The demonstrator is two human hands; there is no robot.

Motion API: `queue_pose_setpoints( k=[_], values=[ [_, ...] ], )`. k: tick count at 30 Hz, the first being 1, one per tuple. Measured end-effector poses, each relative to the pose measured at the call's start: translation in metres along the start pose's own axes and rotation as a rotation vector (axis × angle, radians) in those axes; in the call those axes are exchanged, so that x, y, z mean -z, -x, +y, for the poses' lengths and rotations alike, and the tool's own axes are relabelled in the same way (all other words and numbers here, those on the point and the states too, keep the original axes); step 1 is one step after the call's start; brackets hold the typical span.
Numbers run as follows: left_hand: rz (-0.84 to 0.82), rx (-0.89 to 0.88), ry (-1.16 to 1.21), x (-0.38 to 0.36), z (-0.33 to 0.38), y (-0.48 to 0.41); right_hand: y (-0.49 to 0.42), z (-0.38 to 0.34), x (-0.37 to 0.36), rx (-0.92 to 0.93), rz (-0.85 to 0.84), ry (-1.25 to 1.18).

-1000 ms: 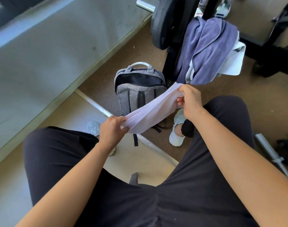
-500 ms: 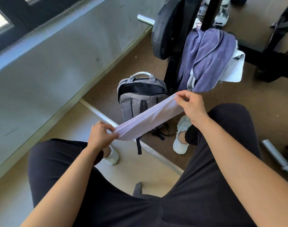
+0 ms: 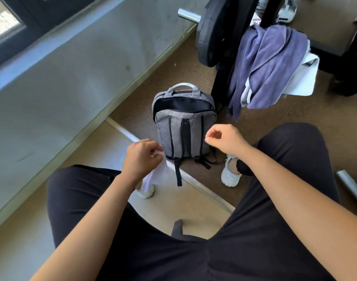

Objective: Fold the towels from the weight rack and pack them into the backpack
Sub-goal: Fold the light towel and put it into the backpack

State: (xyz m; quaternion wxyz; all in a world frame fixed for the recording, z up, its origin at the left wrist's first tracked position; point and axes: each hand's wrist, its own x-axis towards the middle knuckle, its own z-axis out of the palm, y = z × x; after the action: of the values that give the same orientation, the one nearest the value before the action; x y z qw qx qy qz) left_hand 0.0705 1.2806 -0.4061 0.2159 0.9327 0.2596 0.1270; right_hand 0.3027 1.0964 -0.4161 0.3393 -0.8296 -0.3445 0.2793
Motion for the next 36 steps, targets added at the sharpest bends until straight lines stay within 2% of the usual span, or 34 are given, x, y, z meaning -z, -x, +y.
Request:
queue_pose_setpoints(
  k=[5,11,13,18,23,27,32,34,36],
  values=[
    [0.129,-0.172,-0.137,0.018,0.010,-0.003,0.006,-0.024,-0.025,0.092,-0.134,-0.023],
    [0.163,-0.383,-0.057,0.037,-0.001,-0.002,-0.001,-0.040,-0.025,0.144,-0.021,-0.129],
    [0.164,-0.427,-0.004,0.040,0.005,-0.001,-0.002,-0.046,-0.021,0.196,-0.031,-0.163],
    [0.169,-0.502,0.070,0.045,0.021,-0.001,-0.011,-0.041,-0.020,0.242,-0.332,-0.116],
    [0.197,-0.495,0.072,0.048,0.023,0.000,-0.011,-0.041,-0.024,0.320,-0.229,-0.156],
    [0.200,-0.458,0.009,0.045,0.008,0.005,-0.010,-0.041,-0.009,0.289,-0.159,-0.180],
    [0.235,-0.481,-0.020,0.033,-0.007,0.009,-0.003,-0.044,-0.004,0.264,-0.157,-0.381],
    [0.236,-0.494,-0.028,0.028,-0.010,0.010,-0.001,-0.046,-0.001,0.287,-0.135,-0.362],
    [0.244,-0.436,0.011,0.024,-0.009,0.011,0.001,-0.048,0.002,0.319,-0.121,-0.315]
  ],
)
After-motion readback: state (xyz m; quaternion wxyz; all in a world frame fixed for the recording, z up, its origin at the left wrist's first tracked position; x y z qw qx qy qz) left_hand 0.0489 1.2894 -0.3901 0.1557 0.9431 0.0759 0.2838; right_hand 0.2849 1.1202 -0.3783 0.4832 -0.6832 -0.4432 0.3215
